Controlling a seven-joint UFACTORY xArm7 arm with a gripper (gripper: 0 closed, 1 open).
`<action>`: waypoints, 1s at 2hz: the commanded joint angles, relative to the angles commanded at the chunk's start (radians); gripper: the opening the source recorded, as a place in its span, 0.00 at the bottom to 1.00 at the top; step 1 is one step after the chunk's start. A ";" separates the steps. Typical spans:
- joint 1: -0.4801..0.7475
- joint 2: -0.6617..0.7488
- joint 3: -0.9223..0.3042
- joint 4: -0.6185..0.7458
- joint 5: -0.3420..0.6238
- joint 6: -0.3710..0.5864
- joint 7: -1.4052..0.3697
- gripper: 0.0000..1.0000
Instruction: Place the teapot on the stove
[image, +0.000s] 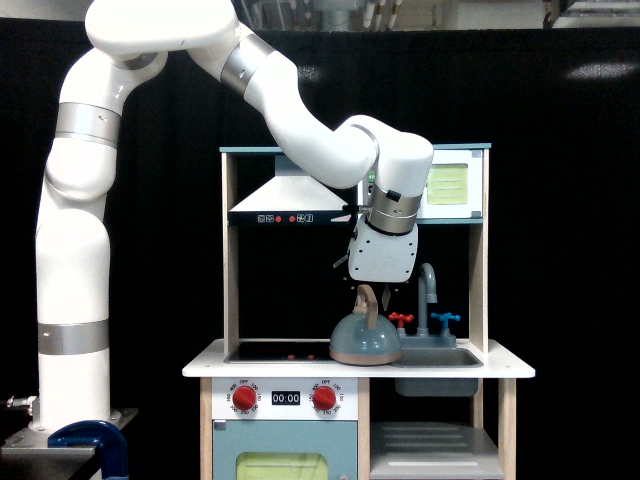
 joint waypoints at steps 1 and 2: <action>-0.001 0.033 0.091 0.011 0.036 -0.063 0.045 1.00; -0.020 0.039 0.134 0.037 0.031 -0.064 0.078 0.00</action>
